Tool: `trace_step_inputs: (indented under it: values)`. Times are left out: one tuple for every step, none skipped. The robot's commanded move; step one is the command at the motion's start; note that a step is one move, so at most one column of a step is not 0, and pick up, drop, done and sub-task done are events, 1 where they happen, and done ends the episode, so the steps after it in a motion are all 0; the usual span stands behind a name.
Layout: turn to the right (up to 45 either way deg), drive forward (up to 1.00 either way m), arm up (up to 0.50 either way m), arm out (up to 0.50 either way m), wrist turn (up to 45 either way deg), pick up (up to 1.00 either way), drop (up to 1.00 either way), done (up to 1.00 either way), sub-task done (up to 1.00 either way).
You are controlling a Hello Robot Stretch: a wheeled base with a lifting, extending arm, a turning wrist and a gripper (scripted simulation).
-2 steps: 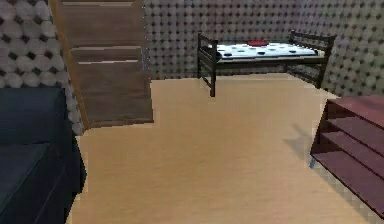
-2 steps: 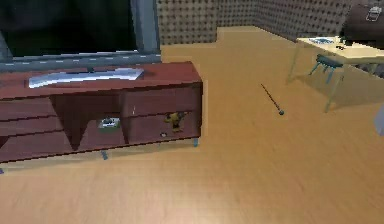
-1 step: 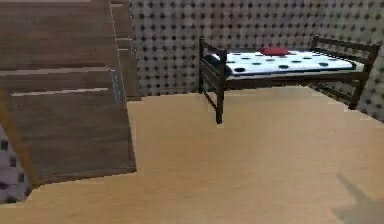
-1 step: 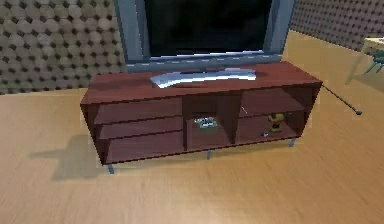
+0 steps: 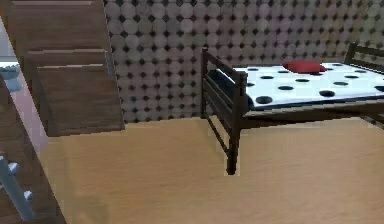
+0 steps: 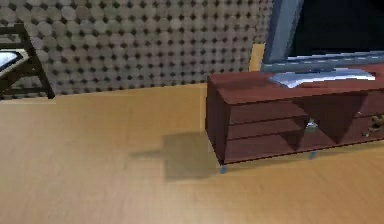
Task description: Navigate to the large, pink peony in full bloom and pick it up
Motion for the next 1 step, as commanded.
trace_step_inputs:
  values:
    - [0.0, 0.50, 0.00, 0.00, 0.0, 0.00, 0.00, 0.00, 0.00]
